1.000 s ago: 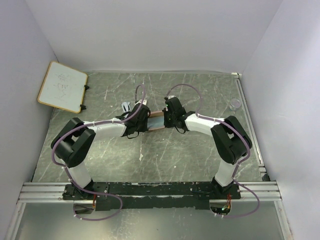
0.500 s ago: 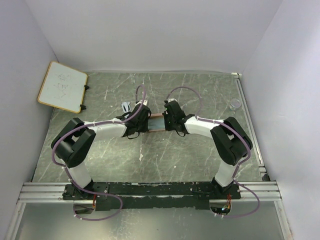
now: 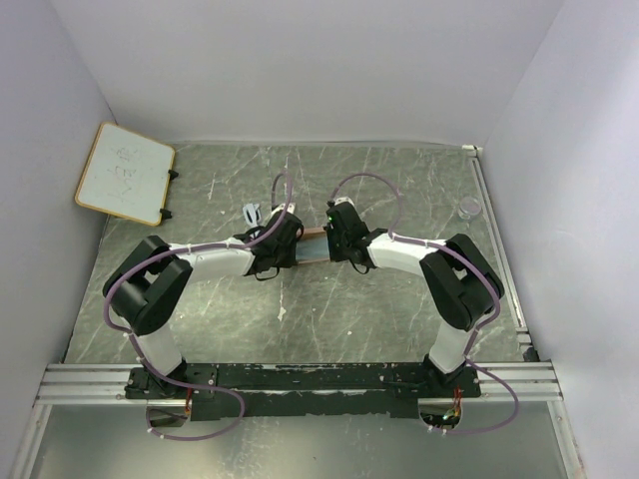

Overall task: Organize the sunglasses
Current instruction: Place the glasses cleaning cloth in the sunglasses case.

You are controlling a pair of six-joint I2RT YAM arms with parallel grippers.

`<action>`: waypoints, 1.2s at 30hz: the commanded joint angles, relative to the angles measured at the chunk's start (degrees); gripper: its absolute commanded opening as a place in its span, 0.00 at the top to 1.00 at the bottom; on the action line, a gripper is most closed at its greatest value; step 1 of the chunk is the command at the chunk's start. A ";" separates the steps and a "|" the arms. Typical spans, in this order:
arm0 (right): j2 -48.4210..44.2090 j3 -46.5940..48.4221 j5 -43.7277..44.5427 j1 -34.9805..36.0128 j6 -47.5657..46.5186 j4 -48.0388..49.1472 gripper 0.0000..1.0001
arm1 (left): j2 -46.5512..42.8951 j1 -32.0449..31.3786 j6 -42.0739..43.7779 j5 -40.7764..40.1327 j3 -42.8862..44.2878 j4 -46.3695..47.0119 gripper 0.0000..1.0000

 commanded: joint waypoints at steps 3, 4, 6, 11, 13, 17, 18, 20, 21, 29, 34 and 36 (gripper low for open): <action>-1.89 0.35 2.30 0.38 -1.14 -1.17 1.00 | -0.04 -0.32 -0.70 -1.58 -0.88 -1.32 0.93; -1.91 0.41 2.52 0.32 -1.27 -1.28 1.00 | 0.01 -0.33 -0.69 -1.65 -0.92 -1.33 0.93; -2.00 0.50 3.11 0.32 -1.31 -1.51 1.00 | 0.20 -0.32 -0.63 -1.58 -0.99 -1.01 0.93; -2.15 0.36 3.31 0.35 -1.28 -1.61 1.00 | 0.86 -0.33 -0.39 -1.49 -0.58 -0.83 0.93; -2.18 0.21 3.58 0.36 -1.23 -1.61 1.00 | 0.96 -0.32 -0.35 -1.57 -0.64 -0.77 0.93; -2.05 0.33 3.88 0.35 -1.09 -2.17 1.00 | 1.11 -0.32 -0.38 -1.63 -0.63 -0.63 0.93; -1.99 0.38 3.84 0.30 -1.01 -2.36 1.00 | 1.13 -0.26 -0.29 -1.58 -0.64 -0.48 0.93; -2.07 0.33 3.83 0.36 -0.94 -2.51 1.00 | 1.22 -0.33 -0.24 -1.66 -0.47 -0.60 0.93; -2.06 0.17 3.88 0.36 -0.86 -2.42 1.00 | 1.30 -0.33 -0.23 -1.66 -0.47 -0.55 0.93; -1.90 -0.31 3.38 0.36 -0.63 -2.14 1.00 | 1.10 -0.33 -0.26 -1.66 -0.70 -0.41 0.93; -1.82 -0.21 2.91 0.36 -0.57 -1.96 1.00 | 0.73 -0.33 -0.38 -1.97 -0.89 -0.79 0.93; -1.77 -0.29 2.76 0.36 -0.50 -1.96 1.00 | 0.61 -0.29 -0.45 -2.10 -0.88 -0.98 0.93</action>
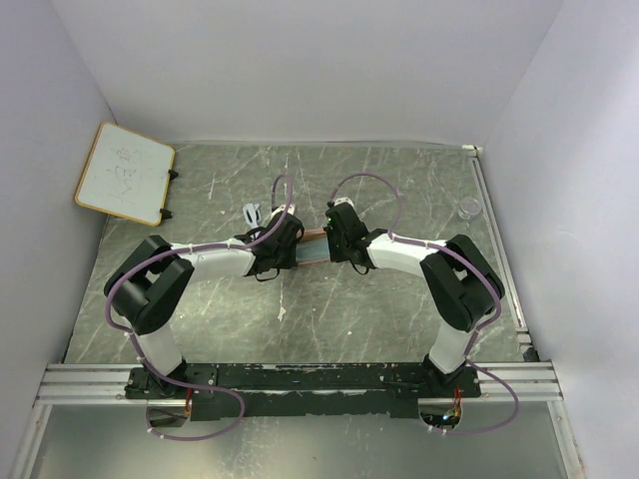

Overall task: Organize the sunglasses
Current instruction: Place the glasses cleaning cloth in the sunglasses case.

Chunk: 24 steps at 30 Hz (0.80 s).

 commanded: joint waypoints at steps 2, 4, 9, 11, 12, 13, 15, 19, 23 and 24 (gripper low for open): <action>-1.48 -0.36 1.18 -0.03 0.09 -0.79 0.97 | 0.28 -0.28 -0.16 -1.93 -0.38 -1.54 0.91; -1.50 -0.42 1.12 -0.04 0.18 -0.83 0.93 | 0.28 -0.28 -0.13 -1.95 -0.40 -1.54 0.87; -1.76 -0.79 1.12 0.02 0.39 -0.65 0.84 | -0.06 -0.36 -0.43 -2.64 -0.56 -2.04 0.78; -1.81 -0.90 1.07 -0.04 0.37 -0.63 0.82 | -0.30 -0.36 -0.51 -2.99 -0.52 -2.24 0.77; -1.81 -0.95 1.03 -0.02 0.45 -0.55 0.82 | -0.33 -0.37 -0.37 -3.00 -0.51 -2.25 0.74; -1.81 -0.92 0.99 0.03 0.47 -0.59 0.81 | -0.34 -0.37 -0.45 -3.08 -0.43 -2.32 0.73; -1.78 -0.90 1.07 -0.01 0.49 -0.63 0.80 | -0.34 -0.46 -0.32 -3.05 -0.30 -2.42 0.72; -2.06 -0.82 1.11 0.01 0.32 -0.72 0.80 | -0.59 -0.54 -0.10 -3.17 -0.14 -2.44 0.68; -2.37 -0.64 1.41 -0.04 0.30 -1.06 0.81 | -1.03 -0.55 0.01 -3.44 -0.12 -2.33 0.66; -2.52 -0.78 1.42 -0.04 0.32 -1.00 0.81 | -1.10 -0.55 0.02 -3.49 0.00 -2.51 0.66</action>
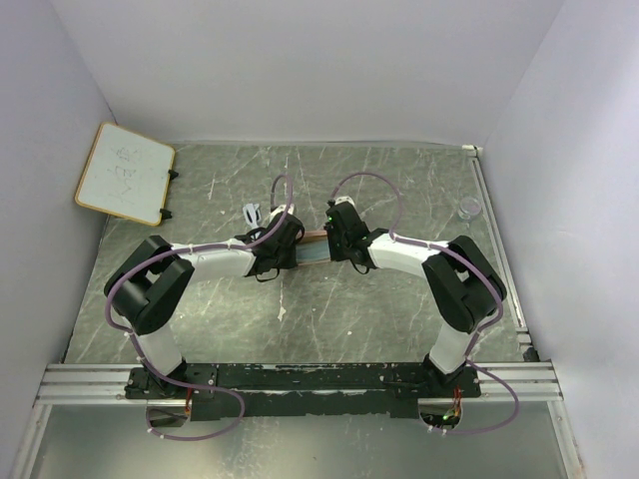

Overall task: Organize the sunglasses
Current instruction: Place the glasses cleaning cloth in the sunglasses case.

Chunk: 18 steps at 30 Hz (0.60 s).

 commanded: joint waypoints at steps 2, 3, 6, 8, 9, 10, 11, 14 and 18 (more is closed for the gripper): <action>-2.21 -0.90 1.23 -0.01 0.17 -1.02 0.81 | -1.27 -0.26 0.46 -2.15 0.24 -2.34 0.66; -2.39 -0.98 1.23 0.01 0.13 -1.02 0.81 | -1.42 -0.26 0.44 -2.26 0.26 -2.34 0.66; -2.47 -0.93 1.49 -0.06 0.19 -1.13 0.80 | -1.92 -0.26 0.62 -2.50 0.26 -2.48 0.66; -2.35 -0.86 1.49 -0.01 0.32 -1.13 0.80 | -2.32 -0.26 0.81 -2.60 0.29 -2.28 0.66; -2.33 -0.90 1.37 -0.01 0.39 -1.07 0.80 | -2.45 -0.26 0.84 -2.64 0.24 -2.28 0.66; -2.28 -0.85 1.34 0.01 0.36 -1.03 0.80 | -2.72 -0.26 0.85 -2.64 0.28 -2.30 0.66; -2.22 -0.82 1.24 -0.01 0.41 -1.03 0.80 | -2.86 -0.26 0.97 -2.54 0.32 -2.27 0.65; -2.12 -0.82 1.23 0.04 0.40 -0.96 0.80 | -3.35 -0.32 1.17 -2.77 0.21 -2.28 0.65; -2.12 -0.99 1.22 0.04 0.46 -0.93 0.80 | -4.16 -0.33 1.18 -2.95 -0.19 -2.08 0.64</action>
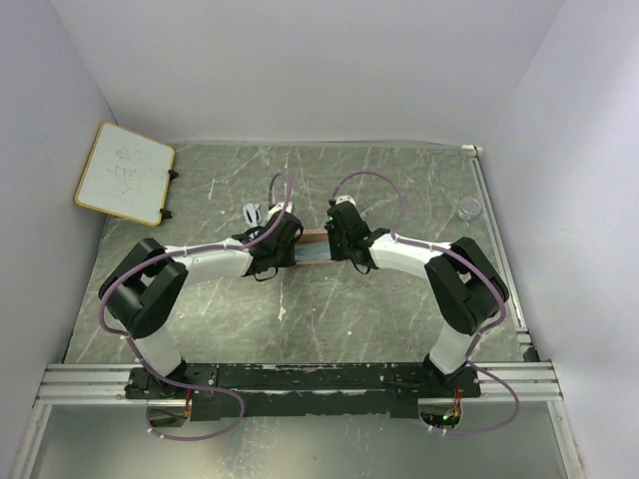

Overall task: Organize the sunglasses
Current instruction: Place the glasses cleaning cloth in the sunglasses case.

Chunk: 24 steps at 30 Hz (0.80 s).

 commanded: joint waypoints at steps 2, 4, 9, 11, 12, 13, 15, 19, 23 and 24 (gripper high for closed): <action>-1.11 -0.84 1.11 0.00 0.60 -0.59 0.80 | -2.63 -0.35 0.73 -1.82 -0.06 -0.99 0.64; -1.23 -1.01 1.12 -0.01 0.54 -0.54 0.80 | -2.84 -0.31 0.78 -2.08 -0.08 -1.00 0.64; -2.25 -1.19 1.28 0.00 0.57 -0.15 0.80 | -2.77 -0.33 0.78 -2.41 0.06 -1.27 0.64; -2.42 -1.13 1.46 0.03 0.66 -0.23 0.80 | -2.70 -0.35 0.86 -2.47 0.16 -1.24 0.64; -2.47 -1.13 1.47 0.00 0.67 -0.19 0.80 | -2.76 -0.35 0.89 -2.47 0.15 -1.22 0.65; -2.49 -1.12 1.51 -0.01 0.67 -0.11 0.80 | -2.86 -0.35 0.85 -2.47 0.03 -0.99 0.64; -2.56 -1.04 1.34 -0.01 0.70 -0.13 0.80 | -3.00 -0.34 1.01 -2.49 -0.14 -0.61 0.65; -2.90 -1.08 1.29 -0.02 0.72 -0.02 0.80 | -2.50 -0.35 1.21 -2.56 0.10 -0.67 0.65; -3.21 -1.16 1.71 0.04 0.84 -0.15 0.80 | -2.05 -0.35 1.15 -2.64 0.06 -0.57 0.65; -3.42 -1.27 1.84 -0.01 0.90 -0.10 0.80 | -1.85 -0.35 1.04 -2.71 0.06 -0.71 0.65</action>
